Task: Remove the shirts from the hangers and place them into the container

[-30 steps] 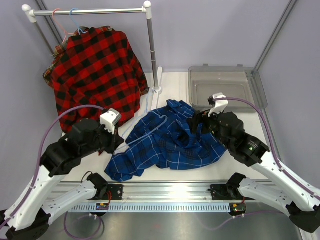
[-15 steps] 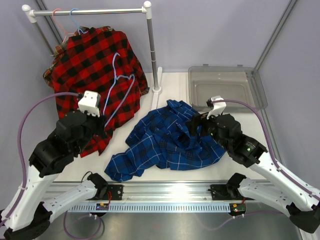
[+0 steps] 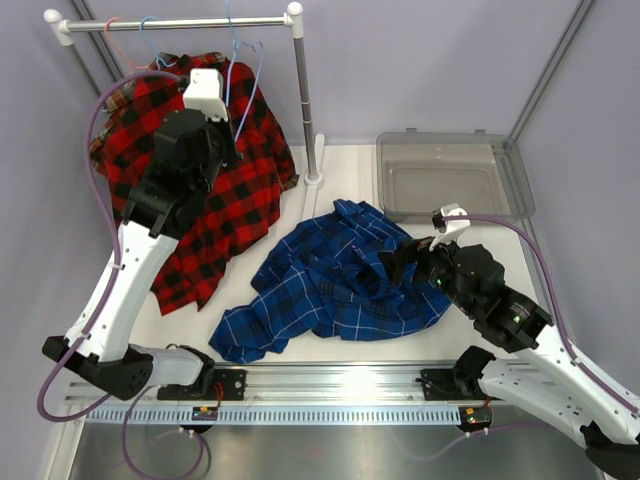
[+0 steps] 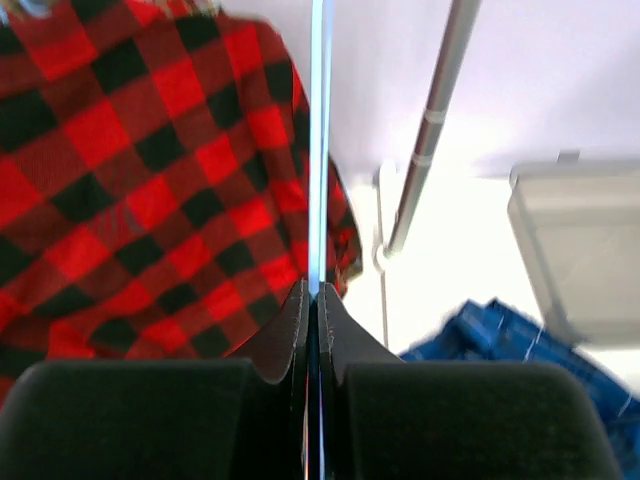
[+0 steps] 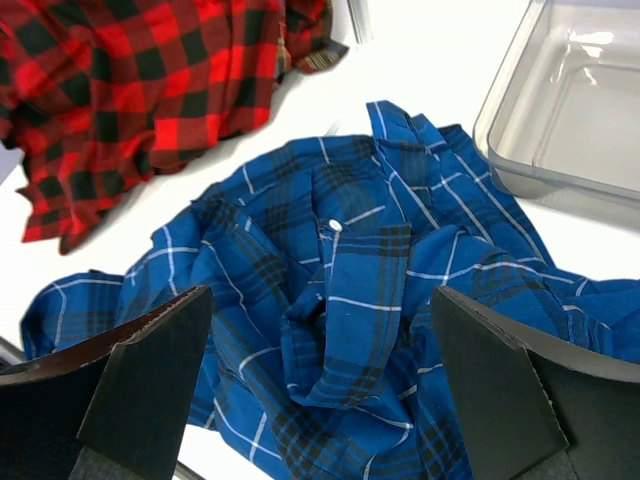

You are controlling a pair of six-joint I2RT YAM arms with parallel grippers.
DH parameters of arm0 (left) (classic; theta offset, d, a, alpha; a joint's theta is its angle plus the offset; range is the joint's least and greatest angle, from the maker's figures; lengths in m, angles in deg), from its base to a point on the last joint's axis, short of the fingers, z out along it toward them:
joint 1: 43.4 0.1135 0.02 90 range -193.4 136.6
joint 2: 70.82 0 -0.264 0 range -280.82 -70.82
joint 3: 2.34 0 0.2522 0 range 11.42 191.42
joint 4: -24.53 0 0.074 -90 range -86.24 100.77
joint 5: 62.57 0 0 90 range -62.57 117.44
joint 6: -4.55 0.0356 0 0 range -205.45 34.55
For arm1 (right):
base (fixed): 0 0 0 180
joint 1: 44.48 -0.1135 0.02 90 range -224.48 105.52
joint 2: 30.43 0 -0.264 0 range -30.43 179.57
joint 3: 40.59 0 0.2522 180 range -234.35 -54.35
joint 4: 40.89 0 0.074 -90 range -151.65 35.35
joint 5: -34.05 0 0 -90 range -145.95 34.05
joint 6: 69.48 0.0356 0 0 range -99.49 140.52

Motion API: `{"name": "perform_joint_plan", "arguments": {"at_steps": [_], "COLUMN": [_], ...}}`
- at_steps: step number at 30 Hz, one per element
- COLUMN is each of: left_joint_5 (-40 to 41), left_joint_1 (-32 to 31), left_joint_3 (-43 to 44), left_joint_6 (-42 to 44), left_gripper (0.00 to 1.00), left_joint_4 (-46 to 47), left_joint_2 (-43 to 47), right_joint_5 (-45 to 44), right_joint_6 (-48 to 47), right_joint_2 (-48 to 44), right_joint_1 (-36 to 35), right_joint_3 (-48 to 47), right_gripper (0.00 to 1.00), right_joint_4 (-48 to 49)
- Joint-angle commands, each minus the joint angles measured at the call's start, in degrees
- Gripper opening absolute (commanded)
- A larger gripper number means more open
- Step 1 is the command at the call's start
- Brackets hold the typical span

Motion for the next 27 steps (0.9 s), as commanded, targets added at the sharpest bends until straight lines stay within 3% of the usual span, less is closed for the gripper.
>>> {"name": "perform_joint_plan", "arguments": {"at_steps": [1,9,20,22,23,25,26,27], "left_joint_5": [-5.48,-8.14,-11.83,-12.35,-12.36,-12.36,-12.18,-12.09], "left_joint_1": [2.24,5.23,6.02,6.02,6.02,6.02,6.02,6.02], "left_joint_3": [7.15,8.13,2.86,2.50,2.24,1.27,0.92,0.05], "left_joint_6": [-1.20,-2.70,-4.37,-4.45,-4.54,-4.54,-4.54,-4.46], "left_gripper": [0.00,0.00,0.00,0.07,0.21,0.37,0.52,0.60], "left_joint_4": [6.98,6.90,7.07,7.07,7.07,7.07,7.07,6.98], "left_joint_2": [-3.20,-11.82,-12.97,-12.36,-11.92,-10.78,-9.38,-8.58], "right_joint_5": [2.19,2.11,1.93,1.58,1.41,0.88,0.79,0.70], "right_joint_6": [0.33,0.86,1.82,2.00,2.09,2.26,2.44,2.61], "right_joint_2": [-1.92,-3.85,-3.77,-3.77,-3.68,-3.07,-2.71,-1.84], "right_joint_1": [-0.40,-0.40,-0.40,-0.40,-0.40,-0.40,-0.40,-0.40], "right_joint_3": [0.86,2.54,2.36,2.45,2.53,2.36,2.01,1.92], "right_gripper": [1.00,1.00,0.99,1.00,0.99,0.99,1.00,1.00], "right_joint_4": [2.75,3.02,2.31,2.05,2.05,1.35,0.91,0.65]}}
